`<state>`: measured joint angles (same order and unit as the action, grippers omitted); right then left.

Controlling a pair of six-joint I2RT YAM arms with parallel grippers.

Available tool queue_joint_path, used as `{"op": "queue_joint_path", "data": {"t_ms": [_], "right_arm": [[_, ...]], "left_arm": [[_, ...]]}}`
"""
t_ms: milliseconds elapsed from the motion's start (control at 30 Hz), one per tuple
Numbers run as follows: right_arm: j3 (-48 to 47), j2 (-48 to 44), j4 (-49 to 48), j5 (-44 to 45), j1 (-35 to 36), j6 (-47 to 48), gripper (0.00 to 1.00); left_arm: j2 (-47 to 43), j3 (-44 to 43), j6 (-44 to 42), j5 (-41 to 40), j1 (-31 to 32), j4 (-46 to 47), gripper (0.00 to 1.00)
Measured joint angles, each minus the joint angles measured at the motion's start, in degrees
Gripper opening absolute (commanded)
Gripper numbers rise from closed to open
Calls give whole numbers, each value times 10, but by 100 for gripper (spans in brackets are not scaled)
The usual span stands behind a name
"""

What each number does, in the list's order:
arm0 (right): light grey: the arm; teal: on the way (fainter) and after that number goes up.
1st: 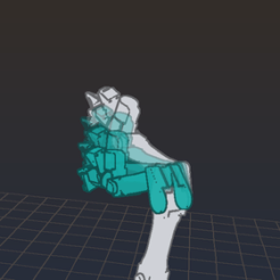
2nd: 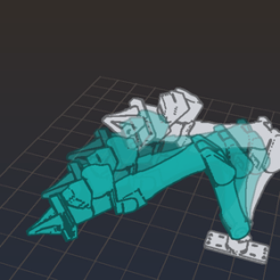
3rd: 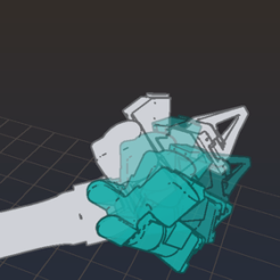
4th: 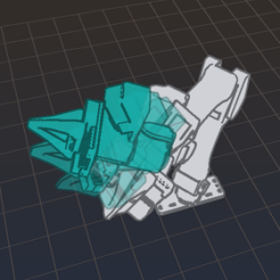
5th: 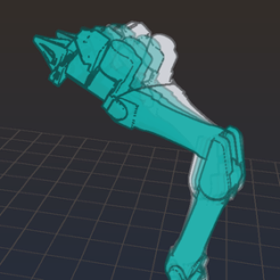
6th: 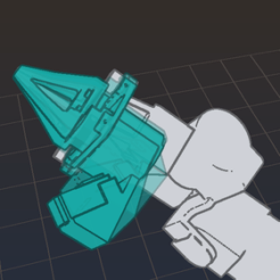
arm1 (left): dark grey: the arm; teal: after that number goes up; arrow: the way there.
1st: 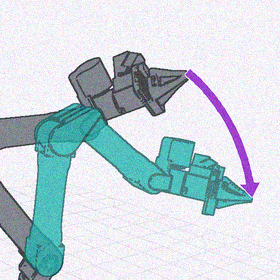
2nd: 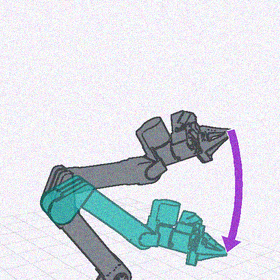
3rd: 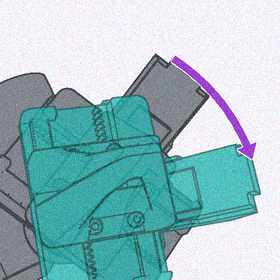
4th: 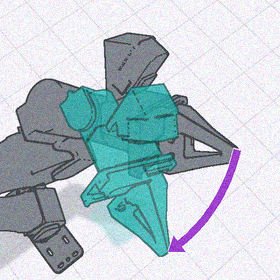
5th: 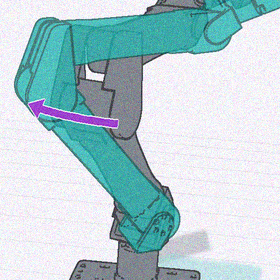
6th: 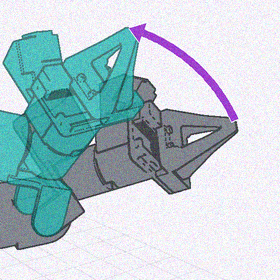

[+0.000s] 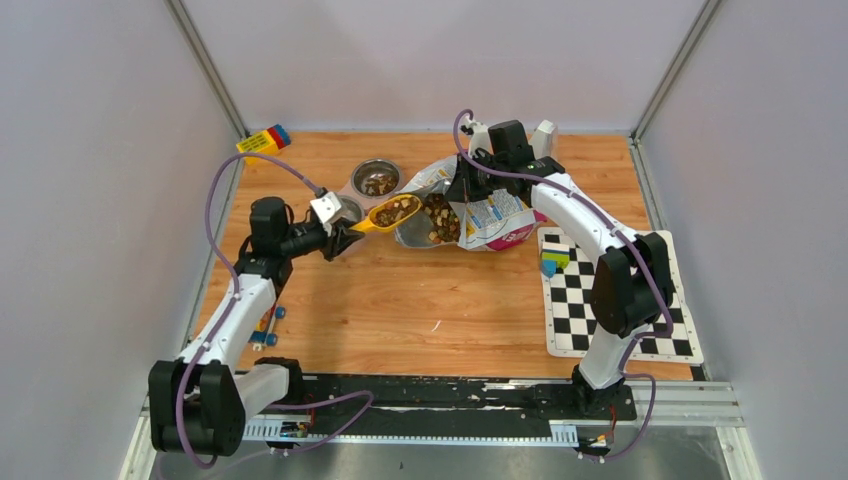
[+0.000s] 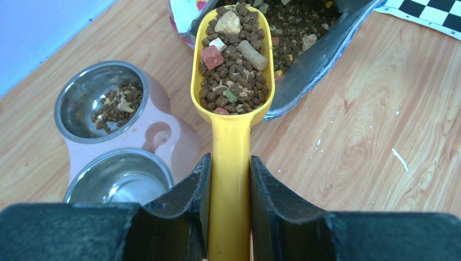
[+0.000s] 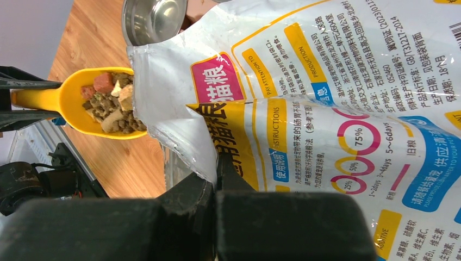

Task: Serve the pet food
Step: Pour the pet food into the pet food bowl.

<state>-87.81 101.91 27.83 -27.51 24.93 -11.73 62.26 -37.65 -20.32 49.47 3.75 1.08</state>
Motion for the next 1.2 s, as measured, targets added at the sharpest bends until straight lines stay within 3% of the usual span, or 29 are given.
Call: {"op": "queue_joint_path", "data": {"t_ms": [800,1200], "right_arm": [[0,0,2,-6,-5,0,0],[0,0,2,-11,-7,0,0]], "left_arm": [[-77,2,-48,20,-67,-116,0],[-93,2,-44,-25,-110,-119,0]]}}
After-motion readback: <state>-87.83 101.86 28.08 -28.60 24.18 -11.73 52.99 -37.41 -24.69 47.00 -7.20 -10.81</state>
